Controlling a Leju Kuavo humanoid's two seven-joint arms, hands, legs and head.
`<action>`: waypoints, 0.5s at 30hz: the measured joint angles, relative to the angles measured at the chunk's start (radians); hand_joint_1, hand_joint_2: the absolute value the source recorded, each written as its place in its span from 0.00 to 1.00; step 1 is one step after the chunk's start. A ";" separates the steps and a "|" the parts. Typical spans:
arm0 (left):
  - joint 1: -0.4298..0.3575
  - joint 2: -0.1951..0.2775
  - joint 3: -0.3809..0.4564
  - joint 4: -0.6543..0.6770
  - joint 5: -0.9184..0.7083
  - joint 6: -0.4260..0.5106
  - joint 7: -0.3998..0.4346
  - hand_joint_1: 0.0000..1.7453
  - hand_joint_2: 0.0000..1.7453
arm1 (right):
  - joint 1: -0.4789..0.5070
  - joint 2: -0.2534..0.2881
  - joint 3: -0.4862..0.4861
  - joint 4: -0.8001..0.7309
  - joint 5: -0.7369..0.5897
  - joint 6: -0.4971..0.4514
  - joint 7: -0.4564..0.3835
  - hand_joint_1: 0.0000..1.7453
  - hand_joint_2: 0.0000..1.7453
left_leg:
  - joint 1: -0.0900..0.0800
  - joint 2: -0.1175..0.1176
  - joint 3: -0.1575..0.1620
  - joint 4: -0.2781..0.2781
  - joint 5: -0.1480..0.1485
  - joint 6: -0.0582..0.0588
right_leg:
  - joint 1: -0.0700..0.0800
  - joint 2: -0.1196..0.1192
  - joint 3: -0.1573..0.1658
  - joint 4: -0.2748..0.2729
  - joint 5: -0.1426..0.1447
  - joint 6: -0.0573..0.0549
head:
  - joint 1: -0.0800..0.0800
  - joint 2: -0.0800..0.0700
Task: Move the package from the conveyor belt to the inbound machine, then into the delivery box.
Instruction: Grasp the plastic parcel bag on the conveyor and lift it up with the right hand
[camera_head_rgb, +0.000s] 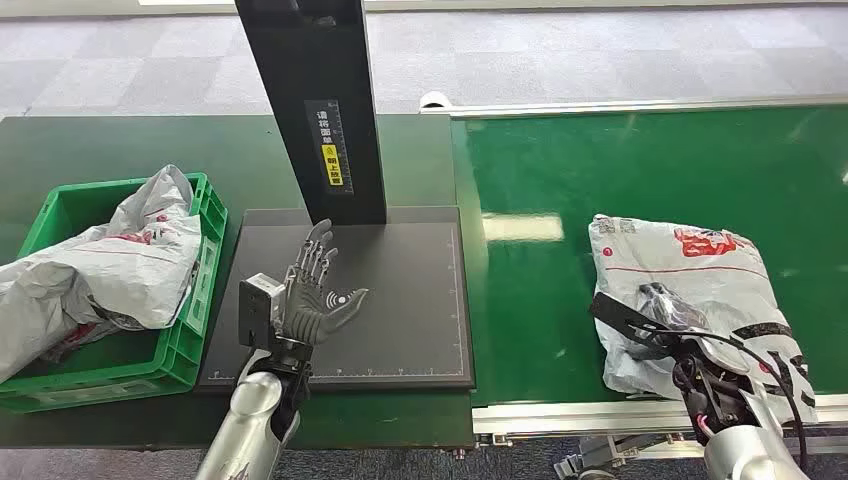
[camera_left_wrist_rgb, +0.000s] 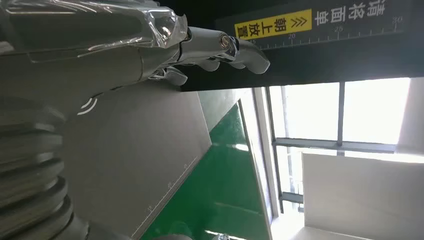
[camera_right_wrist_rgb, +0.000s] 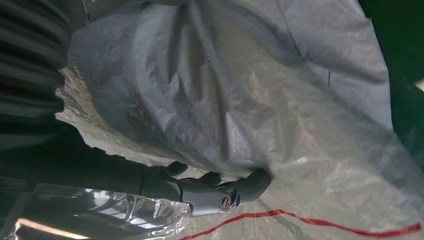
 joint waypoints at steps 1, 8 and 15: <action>-0.001 -0.001 -0.001 0.004 0.001 0.000 -0.001 0.00 1.00 | -0.008 -0.002 0.007 0.006 0.004 0.015 0.005 0.00 1.00 | 0.000 0.000 0.000 0.000 0.000 0.000 | 0.000 0.000 0.000 0.000 0.000 0.000 | 0.000 0.000; -0.005 -0.006 -0.007 0.031 0.009 0.010 -0.007 0.00 1.00 | -0.071 -0.031 0.078 0.060 0.030 0.149 0.042 0.79 1.00 | 0.000 -0.001 0.000 0.000 0.000 0.000 | 0.000 -0.001 0.000 0.000 0.000 0.000 | 0.000 0.000; -0.007 -0.010 -0.017 0.062 0.011 0.019 -0.012 0.00 1.00 | -0.097 -0.065 0.095 0.082 0.015 0.263 0.046 0.98 1.00 | 0.000 -0.003 0.001 0.000 0.000 0.000 | 0.000 -0.002 0.002 -0.001 0.000 0.000 | 0.000 0.000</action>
